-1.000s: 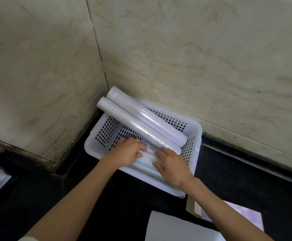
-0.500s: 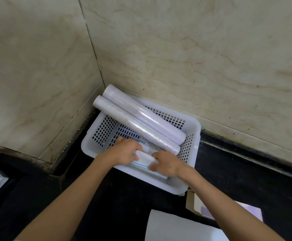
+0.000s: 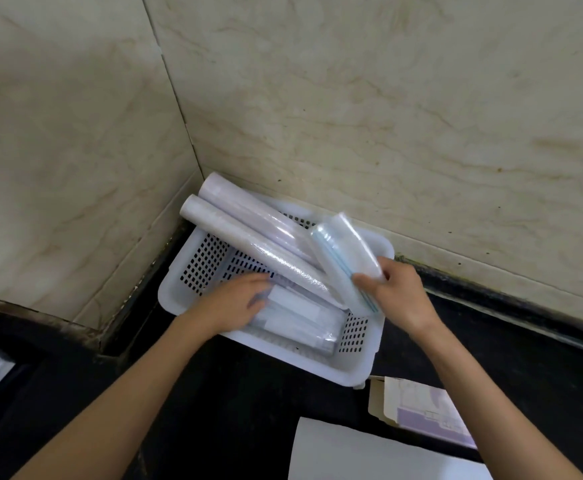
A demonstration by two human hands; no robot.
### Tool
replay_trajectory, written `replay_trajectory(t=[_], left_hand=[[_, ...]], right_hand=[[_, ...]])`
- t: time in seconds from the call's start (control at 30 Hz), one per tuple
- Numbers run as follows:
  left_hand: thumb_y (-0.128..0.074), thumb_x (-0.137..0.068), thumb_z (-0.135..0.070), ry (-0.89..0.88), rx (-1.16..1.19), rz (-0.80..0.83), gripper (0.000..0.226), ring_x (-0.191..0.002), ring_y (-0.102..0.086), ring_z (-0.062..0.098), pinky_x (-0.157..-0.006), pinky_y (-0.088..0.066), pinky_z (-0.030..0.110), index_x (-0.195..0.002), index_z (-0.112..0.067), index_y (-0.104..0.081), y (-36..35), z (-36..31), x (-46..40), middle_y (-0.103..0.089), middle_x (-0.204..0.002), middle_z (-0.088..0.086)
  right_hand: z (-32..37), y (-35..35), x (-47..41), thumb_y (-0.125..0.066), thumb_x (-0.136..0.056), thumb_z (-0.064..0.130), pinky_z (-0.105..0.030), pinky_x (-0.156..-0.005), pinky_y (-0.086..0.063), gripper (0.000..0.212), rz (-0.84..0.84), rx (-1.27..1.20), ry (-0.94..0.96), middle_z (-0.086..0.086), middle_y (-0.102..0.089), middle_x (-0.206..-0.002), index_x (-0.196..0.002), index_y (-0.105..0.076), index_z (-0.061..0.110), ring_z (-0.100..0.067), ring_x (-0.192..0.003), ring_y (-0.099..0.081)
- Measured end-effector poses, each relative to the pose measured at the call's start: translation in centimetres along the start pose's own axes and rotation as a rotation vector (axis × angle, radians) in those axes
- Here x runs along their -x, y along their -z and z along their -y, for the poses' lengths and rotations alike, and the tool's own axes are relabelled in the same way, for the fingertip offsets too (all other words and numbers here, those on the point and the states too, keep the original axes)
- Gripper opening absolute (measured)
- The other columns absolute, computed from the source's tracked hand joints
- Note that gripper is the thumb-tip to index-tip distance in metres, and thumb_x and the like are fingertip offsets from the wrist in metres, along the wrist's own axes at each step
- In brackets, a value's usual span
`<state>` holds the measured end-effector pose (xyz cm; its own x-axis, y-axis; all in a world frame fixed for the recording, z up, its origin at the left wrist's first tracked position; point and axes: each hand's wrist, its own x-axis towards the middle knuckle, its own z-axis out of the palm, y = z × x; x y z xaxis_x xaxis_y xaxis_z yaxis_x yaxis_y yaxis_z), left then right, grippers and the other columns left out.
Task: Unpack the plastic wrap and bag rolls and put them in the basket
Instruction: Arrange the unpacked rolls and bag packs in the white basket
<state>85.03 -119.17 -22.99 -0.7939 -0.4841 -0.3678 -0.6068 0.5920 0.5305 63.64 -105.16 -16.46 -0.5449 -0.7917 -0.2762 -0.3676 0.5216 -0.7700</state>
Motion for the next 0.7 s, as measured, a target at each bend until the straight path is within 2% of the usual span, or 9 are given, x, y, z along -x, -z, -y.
replay_trajectory(t=[0.07, 0.17, 0.23, 0.27, 0.33, 0.4, 0.57, 0.63, 0.7], left_hand=[[-0.042, -0.097, -0.031, -0.069, -0.049, 0.071, 0.06, -0.144, -0.007, 0.014, -0.117, -0.01, 0.036, -0.148, -0.02, -0.013, -0.7, -0.9, -1.1, -0.008, -0.158, -0.002], [-0.031, -0.099, -0.038, -0.012, -0.219, 0.227, 0.061, -0.144, 0.012, 0.019, -0.118, 0.0, 0.047, -0.148, -0.023, 0.001, -1.9, -1.9, -2.3, 0.009, -0.158, -0.003], [-0.027, -0.1, -0.036, -0.018, -0.258, 0.259, 0.053, -0.145, 0.006, 0.02, -0.118, -0.001, 0.049, -0.148, -0.027, -0.007, -2.5, -2.2, -2.5, 0.001, -0.159, -0.004], [-0.028, -0.1, -0.034, -0.03, -0.269, 0.235, 0.048, -0.145, -0.002, 0.021, -0.118, -0.004, 0.049, -0.147, -0.028, -0.017, -2.5, -2.3, -2.6, -0.008, -0.158, -0.004], [-0.035, -0.099, -0.03, -0.065, -0.324, 0.12, 0.039, -0.136, -0.024, 0.022, -0.114, -0.018, 0.044, -0.137, -0.029, -0.04, -2.4, -2.4, -2.6, -0.034, -0.148, 0.001], [-0.043, -0.096, -0.03, -0.119, -0.355, 0.047, 0.033, -0.127, -0.031, 0.018, -0.109, -0.026, 0.038, -0.127, -0.025, -0.053, -2.2, -2.5, -2.7, -0.044, -0.136, 0.001], [-0.056, -0.089, -0.023, -0.139, -0.234, 0.128, 0.023, -0.131, -0.036, 0.019, -0.108, -0.031, 0.035, -0.11, -0.013, -0.057, -2.3, -2.8, -2.6, -0.04, -0.143, 0.002], [-0.06, -0.086, -0.018, -0.125, -0.251, 0.122, 0.021, -0.12, -0.044, 0.018, -0.101, -0.033, 0.034, -0.105, -0.015, -0.055, -2.2, -2.8, -2.5, -0.049, -0.13, 0.0], [-0.063, -0.082, -0.015, -0.072, -0.261, 0.107, 0.028, -0.107, -0.048, 0.018, -0.091, -0.03, 0.032, -0.107, -0.018, -0.049, -2.1, -2.9, -2.4, -0.054, -0.115, -0.001]], right_hand=[[-0.3, 0.2, 0.1, -0.063, -0.081, 0.018, -0.03, -0.056, -0.043, 0.014, -0.048, -0.131, -0.038, -0.006, -0.06, -0.067, -0.071, -0.063, 0.008, -0.019, -0.062, -0.054], [-0.9, 0.4, 0.4, -0.064, -0.081, 0.018, -0.031, -0.057, -0.045, 0.017, -0.06, -0.191, -0.045, 0.0, -0.059, -0.066, -0.065, -0.061, 0.02, -0.015, -0.061, -0.054], [-1.2, 0.6, 0.5, -0.065, -0.082, 0.02, -0.031, -0.058, -0.05, 0.016, -0.054, -0.215, -0.042, 0.004, -0.062, -0.07, -0.067, -0.061, 0.027, -0.011, -0.065, -0.058], [-1.4, 0.7, 0.6, -0.065, -0.082, 0.021, -0.03, -0.058, -0.053, 0.015, -0.051, -0.23, -0.044, 0.007, -0.063, -0.074, -0.071, -0.061, 0.03, -0.009, -0.068, -0.061], [-1.8, 0.8, 0.6, -0.064, -0.083, 0.022, -0.023, -0.052, -0.053, 0.01, -0.044, -0.266, -0.05, 0.01, -0.065, -0.08, -0.079, -0.063, 0.032, -0.006, -0.072, -0.063], [-2.0, 0.8, 0.6, -0.065, -0.083, 0.023, -0.021, -0.051, -0.051, 0.008, -0.044, -0.282, -0.065, 0.011, -0.065, -0.082, -0.09, -0.065, 0.028, -0.005, -0.074, -0.063], [-1.8, 0.6, 0.9, -0.065, -0.083, 0.022, -0.031, -0.064, -0.057, 0.018, -0.025, -0.286, -0.08, 0.008, -0.066, -0.085, -0.1, -0.066, 0.018, -0.01, -0.079, -0.064], [-1.7, 0.6, 1.0, -0.065, -0.083, 0.023, -0.034, -0.066, -0.058, 0.017, -0.021, -0.282, -0.078, 0.007, -0.066, -0.086, -0.099, -0.067, 0.018, -0.012, -0.081, -0.064], [-1.7, 0.6, 1.1, -0.065, -0.083, 0.023, -0.036, -0.068, -0.058, 0.009, -0.018, -0.289, -0.079, 0.005, -0.066, -0.086, -0.092, -0.066, 0.023, -0.013, -0.081, -0.064]])
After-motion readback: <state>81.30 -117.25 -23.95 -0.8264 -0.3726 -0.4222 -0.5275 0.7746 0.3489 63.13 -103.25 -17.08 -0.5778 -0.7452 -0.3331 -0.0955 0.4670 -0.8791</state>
